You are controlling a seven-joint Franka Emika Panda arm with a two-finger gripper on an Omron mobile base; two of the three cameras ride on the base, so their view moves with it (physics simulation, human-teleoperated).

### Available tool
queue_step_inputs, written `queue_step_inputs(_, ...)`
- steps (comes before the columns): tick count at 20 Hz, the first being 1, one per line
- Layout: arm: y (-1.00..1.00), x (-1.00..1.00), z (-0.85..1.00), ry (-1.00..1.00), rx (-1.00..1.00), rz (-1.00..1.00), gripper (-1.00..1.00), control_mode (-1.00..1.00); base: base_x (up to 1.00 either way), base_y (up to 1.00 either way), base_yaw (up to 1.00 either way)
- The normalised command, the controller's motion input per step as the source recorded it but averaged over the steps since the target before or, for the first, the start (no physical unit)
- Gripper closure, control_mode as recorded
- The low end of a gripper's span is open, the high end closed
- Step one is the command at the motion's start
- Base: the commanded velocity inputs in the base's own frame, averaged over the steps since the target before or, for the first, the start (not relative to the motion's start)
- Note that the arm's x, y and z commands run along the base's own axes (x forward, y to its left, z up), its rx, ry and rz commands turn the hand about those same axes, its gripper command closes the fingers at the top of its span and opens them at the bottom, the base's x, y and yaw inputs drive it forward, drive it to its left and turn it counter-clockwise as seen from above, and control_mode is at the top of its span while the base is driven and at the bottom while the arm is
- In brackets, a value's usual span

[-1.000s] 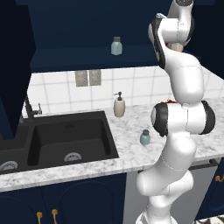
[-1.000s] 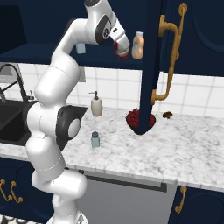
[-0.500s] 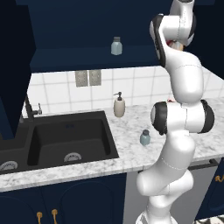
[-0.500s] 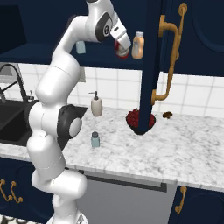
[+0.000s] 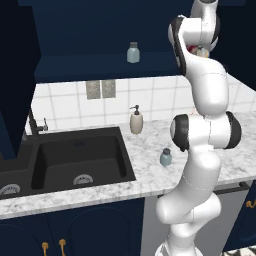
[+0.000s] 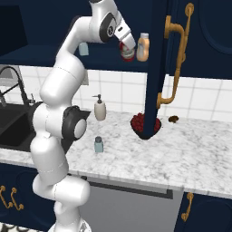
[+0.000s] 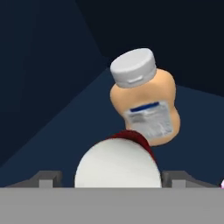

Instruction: Put the shaker and condiment bottle from the counter next to their counterparts in the cabinet.

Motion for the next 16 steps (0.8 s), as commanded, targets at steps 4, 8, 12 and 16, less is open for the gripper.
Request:
queue_step_inputs(4, -0.01, 0.40, -0.04, 0.00, 0.00, 0.00, -1.00, -1.00, 0.00, 0.00, 0.00)
queue_step_inputs(8, -0.03, 0.41, -0.01, 0.00, 0.00, 0.00, -1.00, -1.00, 0.00, 0.00, 0.00)
queue_step_inputs(12, -0.10, 0.30, 0.00, 0.00, 0.00, 0.01, -1.00, -1.00, 0.00, 0.00, 0.00)
queue_step_inputs(16, -0.15, 0.25, 0.00, 0.00, 0.00, 0.01, -1.00, -1.00, 0.00, 0.00, 0.00)
